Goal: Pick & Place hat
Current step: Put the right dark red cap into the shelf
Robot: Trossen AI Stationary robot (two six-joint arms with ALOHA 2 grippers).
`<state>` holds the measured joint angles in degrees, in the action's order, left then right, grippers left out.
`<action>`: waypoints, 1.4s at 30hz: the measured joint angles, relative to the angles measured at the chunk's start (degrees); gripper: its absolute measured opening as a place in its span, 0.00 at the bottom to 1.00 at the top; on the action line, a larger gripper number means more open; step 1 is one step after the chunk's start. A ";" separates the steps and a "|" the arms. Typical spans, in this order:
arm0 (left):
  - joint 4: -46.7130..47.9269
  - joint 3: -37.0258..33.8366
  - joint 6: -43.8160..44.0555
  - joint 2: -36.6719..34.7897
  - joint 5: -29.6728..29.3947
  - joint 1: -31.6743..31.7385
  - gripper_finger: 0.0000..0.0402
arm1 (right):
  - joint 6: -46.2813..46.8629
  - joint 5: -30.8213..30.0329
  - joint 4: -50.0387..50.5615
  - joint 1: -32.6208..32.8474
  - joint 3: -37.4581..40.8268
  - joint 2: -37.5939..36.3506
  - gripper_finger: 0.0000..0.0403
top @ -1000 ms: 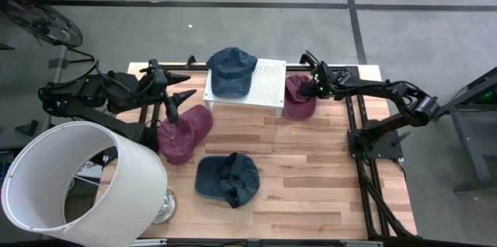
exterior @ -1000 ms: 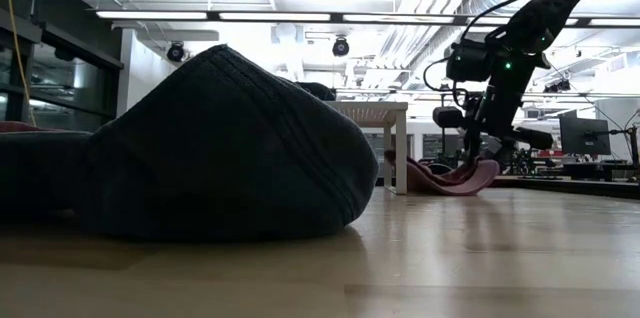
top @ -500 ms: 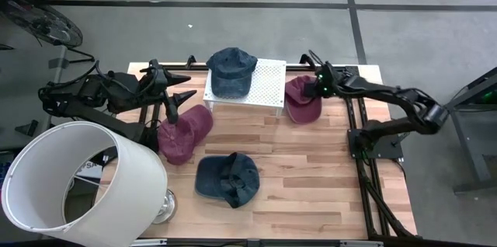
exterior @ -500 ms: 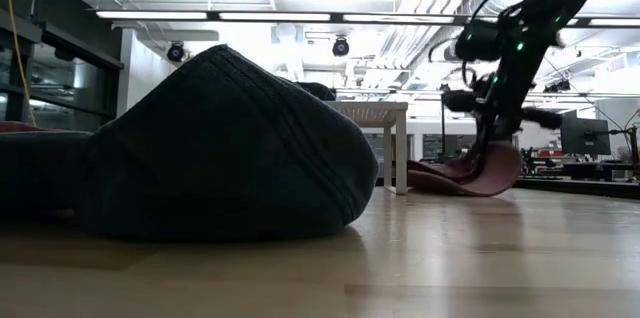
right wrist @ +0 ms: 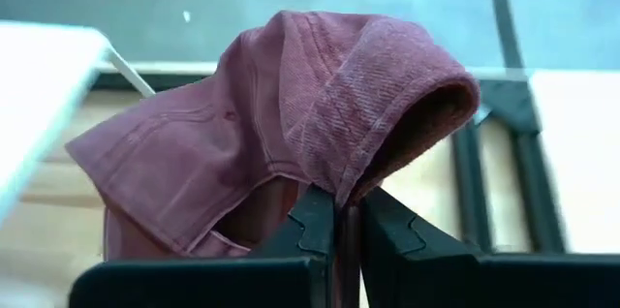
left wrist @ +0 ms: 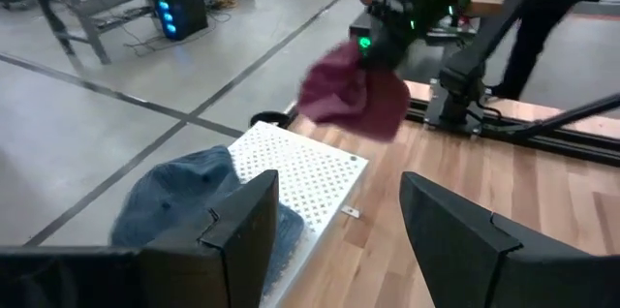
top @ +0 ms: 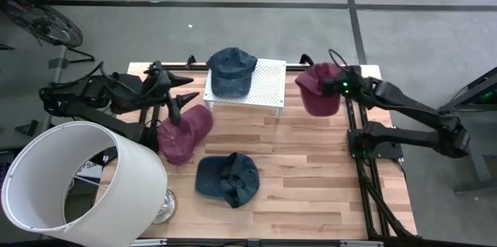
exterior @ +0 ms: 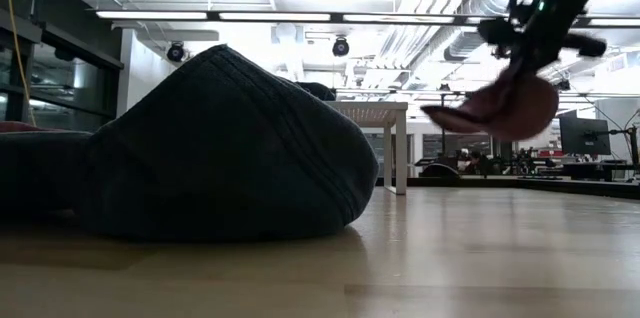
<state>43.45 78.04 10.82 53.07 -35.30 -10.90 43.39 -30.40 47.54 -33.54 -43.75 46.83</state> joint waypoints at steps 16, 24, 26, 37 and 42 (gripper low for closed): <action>-1.17 0.00 0.08 4.70 2.83 0.00 0.53 | -18.89 -28.09 0.35 21.60 -25.33 5.39 0.04; -7.69 0.00 -0.54 6.23 3.25 0.00 0.53 | -34.94 -29.18 -20.32 30.34 -30.41 11.07 0.04; -9.56 0.02 -0.58 7.10 3.12 0.00 0.53 | -38.37 -29.27 -24.91 32.11 -31.23 12.48 0.04; -21.20 -0.07 -0.67 12.70 -0.93 0.00 0.53 | -47.49 -31.64 -41.51 38.76 -31.52 18.79 0.04; -29.66 0.04 -0.04 15.95 -1.85 0.02 0.53 | -47.15 -32.13 -42.77 40.53 -31.50 19.97 0.04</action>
<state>13.79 78.08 10.78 69.03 -37.15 -10.87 -3.76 -62.53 4.77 6.99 -75.24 66.80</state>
